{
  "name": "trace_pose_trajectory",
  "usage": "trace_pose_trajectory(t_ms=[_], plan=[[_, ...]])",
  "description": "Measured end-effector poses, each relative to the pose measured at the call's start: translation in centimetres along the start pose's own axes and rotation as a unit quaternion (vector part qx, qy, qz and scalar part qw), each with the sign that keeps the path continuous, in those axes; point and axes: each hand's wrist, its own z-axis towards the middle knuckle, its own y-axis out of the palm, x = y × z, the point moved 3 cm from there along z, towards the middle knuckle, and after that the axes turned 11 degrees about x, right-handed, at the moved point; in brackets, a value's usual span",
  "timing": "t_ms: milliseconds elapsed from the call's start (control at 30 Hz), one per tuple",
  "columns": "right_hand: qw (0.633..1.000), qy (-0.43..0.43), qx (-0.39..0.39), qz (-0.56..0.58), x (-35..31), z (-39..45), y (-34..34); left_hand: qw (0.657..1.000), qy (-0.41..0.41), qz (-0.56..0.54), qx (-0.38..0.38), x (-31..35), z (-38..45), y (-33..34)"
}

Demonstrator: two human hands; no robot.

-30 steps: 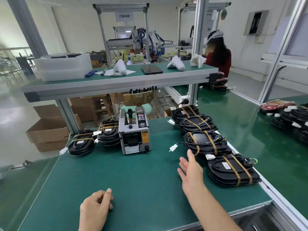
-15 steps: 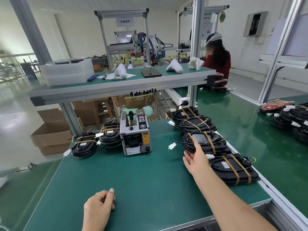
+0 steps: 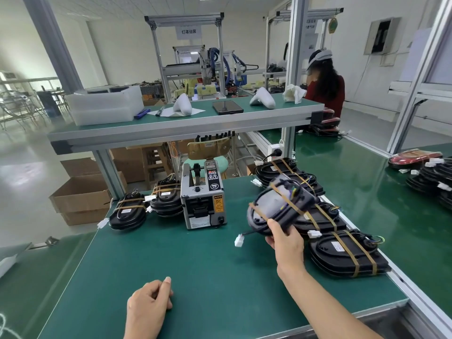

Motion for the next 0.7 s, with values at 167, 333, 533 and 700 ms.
trace_pose_trajectory(t_ms=[167, 333, 533, 700], plan=[[0.964, -0.201, -0.140, -0.102, -3.5, -2.6, 1.1, 1.000, 0.005, -0.012, 0.000, -0.4, 0.1, 0.1], [0.895, -0.274, -0.279, -0.215, -4.9, -4.3, 2.9, 0.999, 0.000, -0.034, 0.003, -0.5, 0.1, 0.1], [0.756, -0.289, -0.435, -0.396, -4.4, -5.1, 4.6, 0.988, -0.049, -0.137, 0.045, -0.9, 0.4, -0.7], [0.670, -0.315, -0.477, -0.474, -4.7, -5.2, 5.4, 0.972, -0.036, -0.232, 0.004, -1.0, 0.6, -0.9]])
